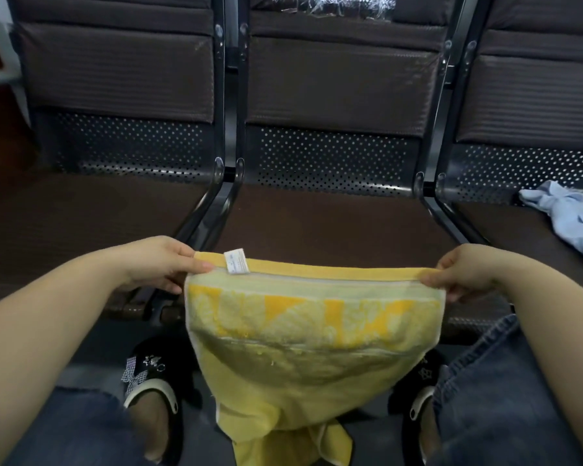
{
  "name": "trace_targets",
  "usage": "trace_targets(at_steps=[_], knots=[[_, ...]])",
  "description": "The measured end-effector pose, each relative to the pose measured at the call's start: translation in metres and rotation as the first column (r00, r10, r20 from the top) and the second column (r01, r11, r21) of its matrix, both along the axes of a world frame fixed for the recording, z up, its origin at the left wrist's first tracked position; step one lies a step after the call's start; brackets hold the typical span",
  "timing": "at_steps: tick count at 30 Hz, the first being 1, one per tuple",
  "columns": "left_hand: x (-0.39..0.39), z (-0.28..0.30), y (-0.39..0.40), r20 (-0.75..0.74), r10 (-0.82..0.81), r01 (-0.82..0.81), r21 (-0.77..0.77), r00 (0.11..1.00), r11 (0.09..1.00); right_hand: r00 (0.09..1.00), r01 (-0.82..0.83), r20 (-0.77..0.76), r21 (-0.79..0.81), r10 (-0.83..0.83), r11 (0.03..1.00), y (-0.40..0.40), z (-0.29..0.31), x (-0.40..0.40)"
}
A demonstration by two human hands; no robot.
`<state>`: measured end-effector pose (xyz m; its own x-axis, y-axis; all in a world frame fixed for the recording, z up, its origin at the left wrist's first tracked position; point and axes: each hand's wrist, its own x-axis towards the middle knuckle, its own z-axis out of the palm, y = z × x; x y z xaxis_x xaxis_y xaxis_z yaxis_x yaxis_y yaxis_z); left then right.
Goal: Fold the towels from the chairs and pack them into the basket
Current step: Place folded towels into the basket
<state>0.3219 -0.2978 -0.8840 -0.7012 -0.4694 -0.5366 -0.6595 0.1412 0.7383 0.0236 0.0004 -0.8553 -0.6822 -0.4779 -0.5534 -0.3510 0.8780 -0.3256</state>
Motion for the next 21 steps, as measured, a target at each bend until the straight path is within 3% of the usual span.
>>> trace_targets(at_steps=[3, 5, 8, 10, 11, 13, 15, 18, 21], knots=[[-0.008, -0.003, -0.001, 0.062, 0.040, -0.019, -0.312, 0.997, 0.950, 0.986, -0.026, -0.160, 0.109, 0.043, 0.994, -0.013, -0.001, 0.004], [-0.017, -0.008, 0.001, 0.085, 0.093, -0.056, -0.365, 0.992, 0.929, 0.966, -0.020, -0.252, 0.121, 0.050, 0.993, -0.022, -0.004, 0.008], [-0.033, -0.011, 0.006, -0.008, 0.267, -0.265, -0.171, 0.964, 0.949, 0.961, 0.175, -0.180, -0.186, -0.208, 0.967, -0.033, -0.017, 0.004], [-0.044, -0.010, 0.012, -0.127, 0.402, -0.408, -0.017, 0.907, 0.913, 0.911, 0.323, -0.098, -0.433, -0.400, 0.842, -0.039, -0.026, 0.001], [-0.050, -0.012, 0.014, -0.193, 0.437, -0.443, 0.010, 0.879, 0.896, 0.888, 0.320, -0.128, -0.517, -0.441, 0.794, -0.041, -0.031, 0.002], [-0.061, -0.014, 0.019, -0.284, 0.368, -0.412, -0.115, 0.886, 0.904, 0.838, 0.181, -0.318, -0.606, -0.444, 0.775, -0.045, -0.034, 0.007], [-0.071, -0.014, 0.027, -0.311, 0.235, -0.306, -0.206, 0.921, 0.929, 0.805, 0.071, -0.409, -0.652, -0.430, 0.755, -0.052, -0.033, 0.017], [-0.081, -0.021, 0.042, -0.173, 0.083, -0.121, -0.219, 0.981, 0.968, 0.891, 0.085, -0.336, -0.536, -0.304, 0.840, -0.064, -0.045, 0.034], [-0.087, -0.040, 0.053, 0.214, -0.090, 0.165, -0.370, 0.973, 0.914, 0.965, 0.020, -0.258, -0.114, -0.049, 0.993, -0.071, -0.075, 0.050]])
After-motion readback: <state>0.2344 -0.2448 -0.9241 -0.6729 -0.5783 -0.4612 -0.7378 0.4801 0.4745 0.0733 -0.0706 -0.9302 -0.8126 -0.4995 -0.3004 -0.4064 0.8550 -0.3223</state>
